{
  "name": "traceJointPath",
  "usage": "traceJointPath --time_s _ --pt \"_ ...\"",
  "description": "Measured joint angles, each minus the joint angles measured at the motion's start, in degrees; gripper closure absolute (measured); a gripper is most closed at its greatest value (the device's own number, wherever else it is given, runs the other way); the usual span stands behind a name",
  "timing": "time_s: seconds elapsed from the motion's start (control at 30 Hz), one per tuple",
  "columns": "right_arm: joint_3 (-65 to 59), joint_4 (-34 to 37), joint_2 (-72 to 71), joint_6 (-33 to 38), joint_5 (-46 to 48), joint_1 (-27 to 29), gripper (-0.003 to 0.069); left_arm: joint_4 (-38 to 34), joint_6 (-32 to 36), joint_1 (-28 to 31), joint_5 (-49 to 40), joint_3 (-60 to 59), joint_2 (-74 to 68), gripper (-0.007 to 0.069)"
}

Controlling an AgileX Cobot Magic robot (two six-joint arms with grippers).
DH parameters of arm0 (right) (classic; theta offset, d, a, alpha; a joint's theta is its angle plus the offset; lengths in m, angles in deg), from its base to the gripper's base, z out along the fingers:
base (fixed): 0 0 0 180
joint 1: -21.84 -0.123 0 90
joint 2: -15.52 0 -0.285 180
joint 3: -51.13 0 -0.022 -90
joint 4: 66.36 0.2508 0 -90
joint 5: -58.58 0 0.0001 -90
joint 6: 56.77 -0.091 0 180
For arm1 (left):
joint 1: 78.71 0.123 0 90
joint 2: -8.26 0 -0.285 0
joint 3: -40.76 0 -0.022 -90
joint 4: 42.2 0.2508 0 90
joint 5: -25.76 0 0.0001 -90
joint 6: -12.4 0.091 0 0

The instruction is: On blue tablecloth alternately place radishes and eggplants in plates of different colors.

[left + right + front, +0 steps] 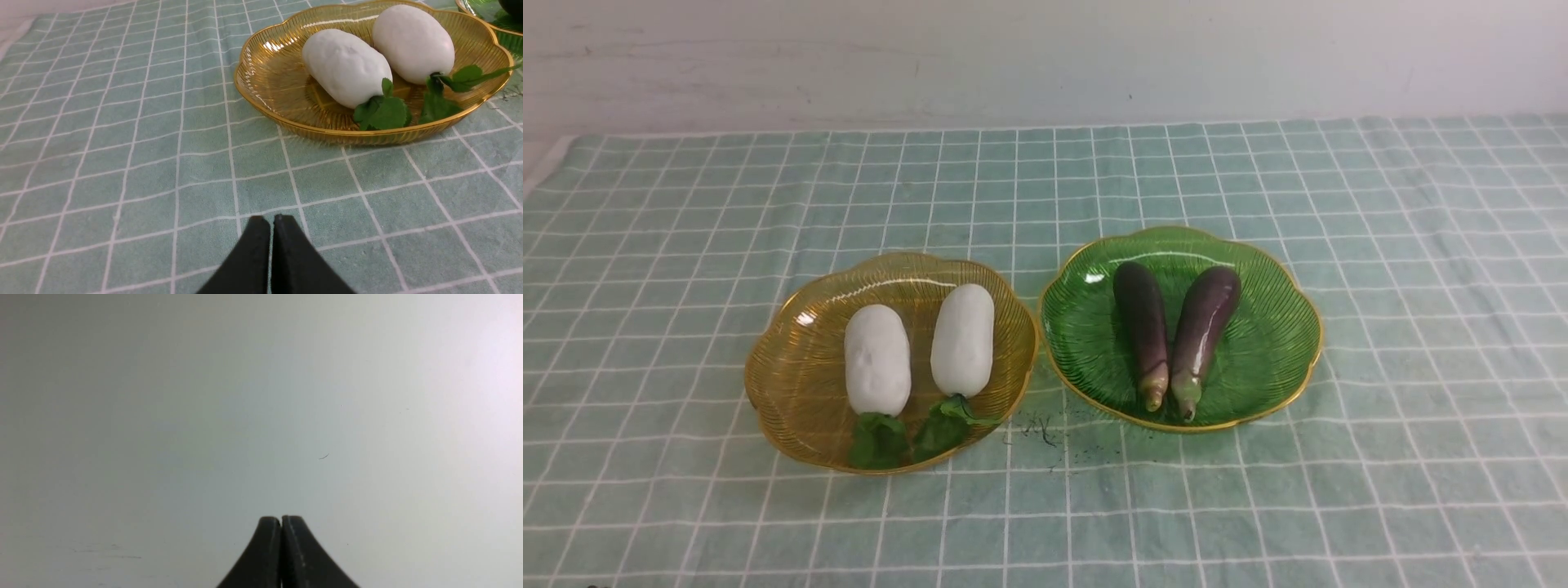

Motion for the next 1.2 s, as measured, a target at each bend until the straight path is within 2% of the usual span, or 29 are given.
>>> traceJointPath --time_s 0.37,0.47,0.57,0.63,0.77,0.9,1.2 --pt "0.0 0.0 0.0 0.0 0.0 0.0 0.0673 0.0 0.0 0.0 -0.1 0.0 0.0 0.0632" --pt "-0.6 -2.3 0.0 1.0 1.8 0.1 0.0673 0.0 0.0 0.0 -0.1 0.0 0.0 0.0632" --pt "-5.2 -7.3 0.0 3.6 6.7 3.6 0.0673 0.0 0.0 0.0 -0.2 0.0 0.0 0.0632" --pt "-10.9 -9.5 0.0 4.1 8.6 7.9 0.0673 0.0 0.0 0.0 -0.3 0.0 0.0 0.0632" --pt "-20.2 -10.3 0.0 4.3 9.4 13.1 0.0673 0.0 0.0 0.0 -0.3 0.0 0.0 0.0632" --pt "-27.7 -9.8 0.1 4.1 10.8 15.4 0.0673 0.0 0.0 0.0 -0.4 0.0 0.0 0.0632" --pt "-28.0 -9.5 0.1 3.6 11.1 16.0 0.0673 0.0 0.0 0.0 -0.4 0.0 0.0 0.0632"
